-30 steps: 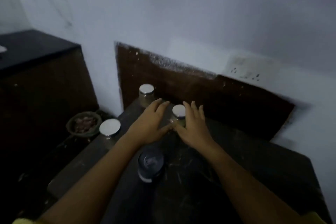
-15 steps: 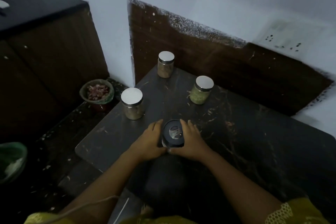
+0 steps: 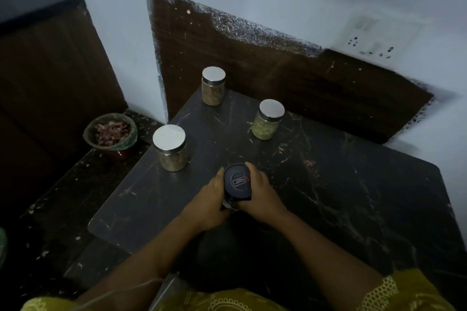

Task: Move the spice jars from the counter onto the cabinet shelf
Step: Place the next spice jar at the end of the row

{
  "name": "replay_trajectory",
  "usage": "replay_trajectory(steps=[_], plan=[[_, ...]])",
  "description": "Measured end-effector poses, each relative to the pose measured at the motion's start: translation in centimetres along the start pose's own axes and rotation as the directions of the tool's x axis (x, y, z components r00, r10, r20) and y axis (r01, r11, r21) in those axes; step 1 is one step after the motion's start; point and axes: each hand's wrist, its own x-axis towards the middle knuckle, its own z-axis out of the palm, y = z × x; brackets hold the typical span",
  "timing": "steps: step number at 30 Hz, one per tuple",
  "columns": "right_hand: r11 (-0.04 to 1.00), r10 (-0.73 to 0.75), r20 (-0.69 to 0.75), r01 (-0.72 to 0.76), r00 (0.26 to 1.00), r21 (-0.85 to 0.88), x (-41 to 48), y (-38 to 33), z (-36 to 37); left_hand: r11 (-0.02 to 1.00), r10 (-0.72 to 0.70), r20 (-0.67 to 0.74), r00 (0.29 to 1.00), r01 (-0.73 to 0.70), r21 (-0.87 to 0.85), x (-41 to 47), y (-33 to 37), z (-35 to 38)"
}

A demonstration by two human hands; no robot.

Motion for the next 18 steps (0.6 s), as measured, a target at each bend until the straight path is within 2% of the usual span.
replay_trajectory(steps=[6,11,18], plan=[[0.980,-0.027,-0.185,0.062,0.982,0.190,-0.4,-1.7,-3.7,0.978,0.124,-0.114,0.986,-0.141,-0.155,1.7,2.5,-1.5],[0.914,0.008,-0.321,0.123,0.947,0.386,-1.7,-3.3,-8.9,0.945,0.210,-0.192,0.959,-0.249,-0.211,3.0,6.2,-2.2],[0.840,-0.005,-0.446,0.245,0.895,0.483,-4.5,-4.5,-13.6,0.894,0.176,-0.390,0.904,-0.312,-0.320,3.6,12.5,-1.7]])
